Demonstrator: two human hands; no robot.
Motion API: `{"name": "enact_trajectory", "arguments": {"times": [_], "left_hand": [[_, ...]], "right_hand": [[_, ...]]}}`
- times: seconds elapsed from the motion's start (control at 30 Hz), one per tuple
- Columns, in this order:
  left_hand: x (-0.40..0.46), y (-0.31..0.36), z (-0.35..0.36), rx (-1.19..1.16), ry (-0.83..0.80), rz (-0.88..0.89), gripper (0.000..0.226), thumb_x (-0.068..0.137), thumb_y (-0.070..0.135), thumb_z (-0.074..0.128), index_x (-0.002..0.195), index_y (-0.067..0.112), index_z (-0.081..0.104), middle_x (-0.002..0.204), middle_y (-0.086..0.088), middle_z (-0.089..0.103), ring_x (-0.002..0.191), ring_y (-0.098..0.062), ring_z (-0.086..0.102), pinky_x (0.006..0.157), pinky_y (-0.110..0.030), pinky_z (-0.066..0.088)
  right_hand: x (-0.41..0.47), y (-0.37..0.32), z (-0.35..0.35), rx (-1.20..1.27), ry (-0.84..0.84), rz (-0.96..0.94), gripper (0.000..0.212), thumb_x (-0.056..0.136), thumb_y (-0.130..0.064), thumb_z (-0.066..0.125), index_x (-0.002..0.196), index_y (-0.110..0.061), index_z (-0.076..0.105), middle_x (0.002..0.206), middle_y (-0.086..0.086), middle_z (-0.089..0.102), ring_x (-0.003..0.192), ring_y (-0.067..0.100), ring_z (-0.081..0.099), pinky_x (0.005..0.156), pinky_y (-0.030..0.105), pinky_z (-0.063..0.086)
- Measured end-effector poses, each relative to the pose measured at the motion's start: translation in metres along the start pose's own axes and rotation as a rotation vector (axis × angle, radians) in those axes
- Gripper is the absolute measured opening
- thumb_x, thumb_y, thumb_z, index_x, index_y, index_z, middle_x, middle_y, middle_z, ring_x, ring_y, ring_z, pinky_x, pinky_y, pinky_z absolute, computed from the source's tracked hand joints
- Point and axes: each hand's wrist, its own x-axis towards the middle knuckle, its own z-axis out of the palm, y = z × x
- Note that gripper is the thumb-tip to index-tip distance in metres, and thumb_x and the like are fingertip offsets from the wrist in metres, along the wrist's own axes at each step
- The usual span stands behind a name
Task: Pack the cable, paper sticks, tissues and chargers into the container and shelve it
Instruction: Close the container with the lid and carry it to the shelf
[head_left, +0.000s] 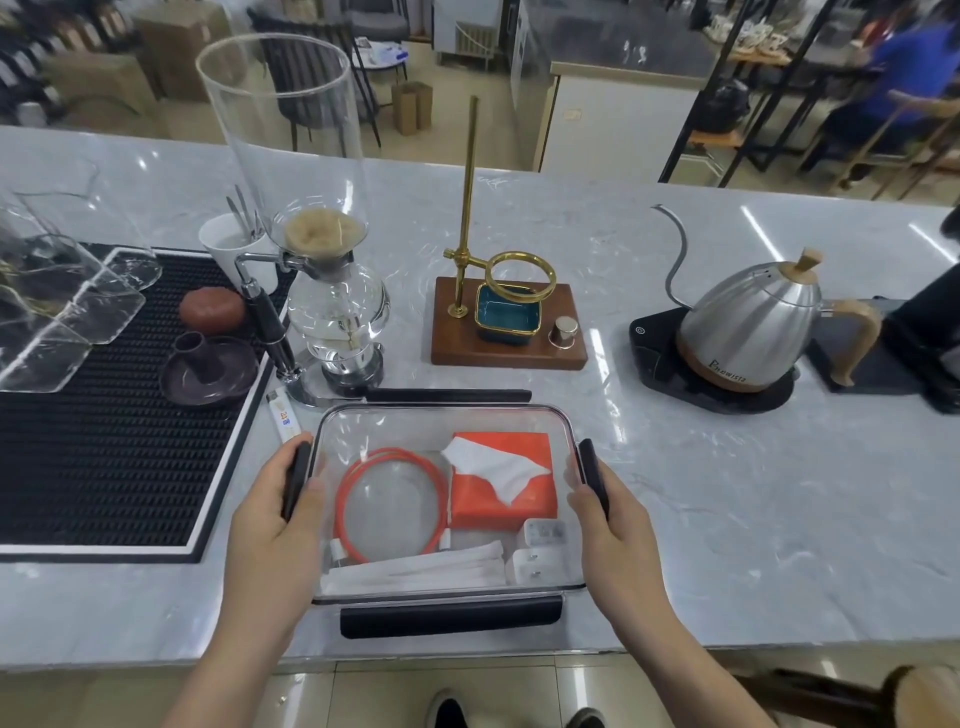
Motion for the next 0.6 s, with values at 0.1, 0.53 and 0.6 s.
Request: {"name": "enact_trajectory", "arguments": {"times": [0.1, 0.53, 0.6], "left_hand": [[-0.001, 0.000, -0.001, 0.012, 0.008, -0.003, 0.042, 0.101, 0.017, 0.055, 0.108, 0.059, 0.060, 0.112, 0.026, 0.068, 0.104, 0.010, 0.061, 0.088, -0.018, 0.043], [0.002, -0.011, 0.003, 0.035, 0.024, -0.002, 0.037, 0.100, 0.020, 0.055, 0.134, 0.034, 0.058, 0.126, 0.017, 0.066, 0.114, 0.008, 0.058, 0.094, -0.017, 0.040], [0.005, -0.012, 0.007, 0.046, 0.019, 0.003, 0.038, 0.100, 0.018, 0.054, 0.137, 0.029, 0.056, 0.129, 0.013, 0.065, 0.119, 0.003, 0.057, 0.097, -0.020, 0.040]], "right_hand": [[0.000, 0.002, -0.002, -0.056, 0.000, -0.024, 0.043, 0.103, -0.016, 0.039, 0.143, -0.027, 0.049, 0.133, -0.017, 0.060, 0.124, -0.002, 0.053, 0.095, 0.004, 0.042], [0.004, 0.009, 0.003, 0.012, 0.048, -0.017, 0.040, 0.103, -0.019, 0.038, 0.138, -0.028, 0.054, 0.121, -0.022, 0.065, 0.113, -0.002, 0.061, 0.084, 0.004, 0.049], [0.008, 0.010, 0.001, 0.010, 0.052, -0.038, 0.040, 0.102, -0.018, 0.039, 0.138, -0.027, 0.054, 0.124, -0.021, 0.065, 0.116, -0.001, 0.060, 0.096, 0.020, 0.052]]}}
